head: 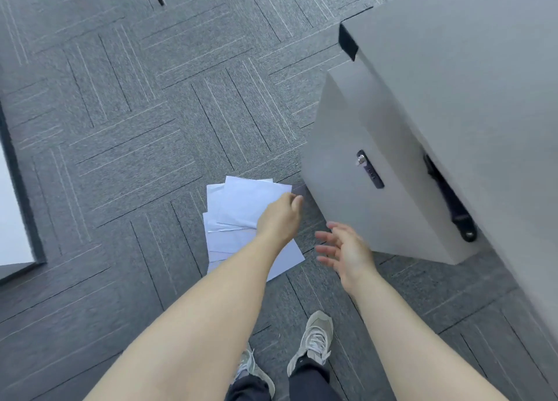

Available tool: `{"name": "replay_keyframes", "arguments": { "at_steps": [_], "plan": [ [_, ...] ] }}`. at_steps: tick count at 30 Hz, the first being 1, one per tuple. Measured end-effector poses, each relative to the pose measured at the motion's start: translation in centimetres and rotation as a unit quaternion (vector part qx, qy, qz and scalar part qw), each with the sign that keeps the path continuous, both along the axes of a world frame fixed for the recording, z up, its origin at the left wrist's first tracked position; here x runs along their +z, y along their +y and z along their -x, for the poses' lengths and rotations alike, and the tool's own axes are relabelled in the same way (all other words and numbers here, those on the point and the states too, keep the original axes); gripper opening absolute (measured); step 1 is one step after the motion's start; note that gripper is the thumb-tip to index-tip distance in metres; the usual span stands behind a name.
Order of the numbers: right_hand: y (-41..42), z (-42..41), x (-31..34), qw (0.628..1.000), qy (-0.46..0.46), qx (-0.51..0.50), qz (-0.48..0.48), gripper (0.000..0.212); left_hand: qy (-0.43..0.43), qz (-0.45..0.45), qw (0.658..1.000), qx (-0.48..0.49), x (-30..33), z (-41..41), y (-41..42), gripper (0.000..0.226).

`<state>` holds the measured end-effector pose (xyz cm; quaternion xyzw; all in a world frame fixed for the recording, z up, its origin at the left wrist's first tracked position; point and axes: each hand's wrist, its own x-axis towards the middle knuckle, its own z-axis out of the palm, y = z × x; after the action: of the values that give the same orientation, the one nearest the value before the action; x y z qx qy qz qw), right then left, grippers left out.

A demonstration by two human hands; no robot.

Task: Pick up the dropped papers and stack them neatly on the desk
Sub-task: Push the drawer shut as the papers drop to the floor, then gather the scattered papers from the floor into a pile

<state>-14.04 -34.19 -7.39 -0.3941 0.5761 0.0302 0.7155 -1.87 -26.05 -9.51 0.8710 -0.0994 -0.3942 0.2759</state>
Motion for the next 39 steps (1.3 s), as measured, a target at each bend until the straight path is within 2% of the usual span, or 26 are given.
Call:
{"name": "replay_keyframes", "arguments": {
  "at_steps": [2, 4, 7, 10, 12, 13, 14, 16, 18, 21, 23, 25, 28, 30, 32, 34, 35, 37, 39],
  "plan": [
    [1.8, -1.5, -4.4, 0.99, 0.039, 0.131, 0.043, 0.02, 0.022, -0.029, 0.997, 0.062, -4.6, 0.1, 5.5, 0.033],
    [3.5, -3.5, -10.8, 0.961, 0.067, 0.253, 0.094, 0.027, 0.056, -0.067, 0.988, 0.124, -10.7, -0.4, 11.0, 0.033],
    [5.7, -6.4, -21.9, 0.87, 0.094, 0.444, 0.192, 0.041, 0.102, -0.078, 0.959, 0.253, -21.2, -1.8, 18.5, 0.035],
    [7.0, -10.1, -32.3, 0.774, 0.115, 0.558, 0.275, 0.055, 0.153, -0.051, 0.915, 0.37, -30.6, -3.1, 23.5, 0.009],
    [7.4, -13.2, -38.3, 0.707, 0.133, 0.606, 0.339, 0.061, 0.125, -0.051, 0.911, 0.39, -36.3, -4.3, 25.6, 0.013],
    [7.3, -14.8, -41.1, 0.675, 0.138, 0.623, 0.369, 0.064, 0.099, -0.061, 0.914, 0.388, -39.3, -5.0, 26.5, 0.025],
    [7.3, -16.3, -43.4, 0.65, 0.142, 0.636, 0.392, 0.066, 0.068, -0.081, 0.919, 0.379, -41.5, -5.6, 27.1, 0.035],
    [7.1, -18.8, -47.2, 0.612, 0.145, 0.648, 0.429, 0.071, 0.014, -0.127, 0.925, 0.358, -45.2, -6.7, 28.0, 0.041],
    [6.3, -21.1, -50.0, 0.59, 0.145, 0.64, 0.47, 0.076, -0.022, -0.174, 0.921, 0.348, -47.9, -7.5, 28.2, 0.048],
    [5.4, -24.1, -51.8, 0.574, 0.165, 0.615, 0.515, 0.088, -0.069, -0.214, 0.921, 0.319, -50.0, -7.9, 27.3, 0.073],
    [5.3, -25.5, -52.0, 0.568, 0.173, 0.615, 0.52, 0.087, -0.078, -0.229, 0.919, 0.311, -50.3, -7.6, 26.8, 0.082],
    [5.5, -26.0, -52.2, 0.566, 0.175, 0.623, 0.512, 0.084, -0.072, -0.239, 0.918, 0.307, -50.6, -7.2, 26.8, 0.081],
    [5.2, -26.2, -52.4, 0.537, 0.186, 0.614, 0.548, 0.097, -0.034, -0.252, 0.923, 0.288, -50.5, -6.4, 26.7, 0.071],
    [4.6, -27.1, -52.2, 0.545, 0.204, 0.609, 0.54, 0.1, -0.025, -0.252, 0.931, 0.261, -50.5, -6.0, 26.5, 0.058],
    [4.1, -28.2, -51.8, 0.549, 0.233, 0.623, 0.507, 0.096, -0.036, -0.239, 0.939, 0.246, -50.6, -5.5, 26.4, 0.047],
    [4.3, -28.7, -51.6, 0.536, 0.229, 0.644, 0.495, 0.08, -0.048, -0.208, 0.943, 0.256, -50.9, -4.9, 26.6, 0.03],
    [4.6, -28.8, -51.5, 0.525, 0.199, 0.656, 0.504, 0.066, -0.048, -0.187, 0.943, 0.271, -50.9, -4.7, 26.7, 0.023],
    [5.3, -29.2, -51.6, 0.507, 0.097, 0.678, 0.523, 0.043, -0.053, -0.166, 0.94, 0.292, -51.0, -4.4, 27.0, 0.027],
    [6.6, -29.8, -51.6, 0.496, 0.023, 0.694, 0.522, 0.047, -0.077, -0.166, 0.94, 0.287, -50.7, -4.4, 27.2, 0.026]
  ]
}}
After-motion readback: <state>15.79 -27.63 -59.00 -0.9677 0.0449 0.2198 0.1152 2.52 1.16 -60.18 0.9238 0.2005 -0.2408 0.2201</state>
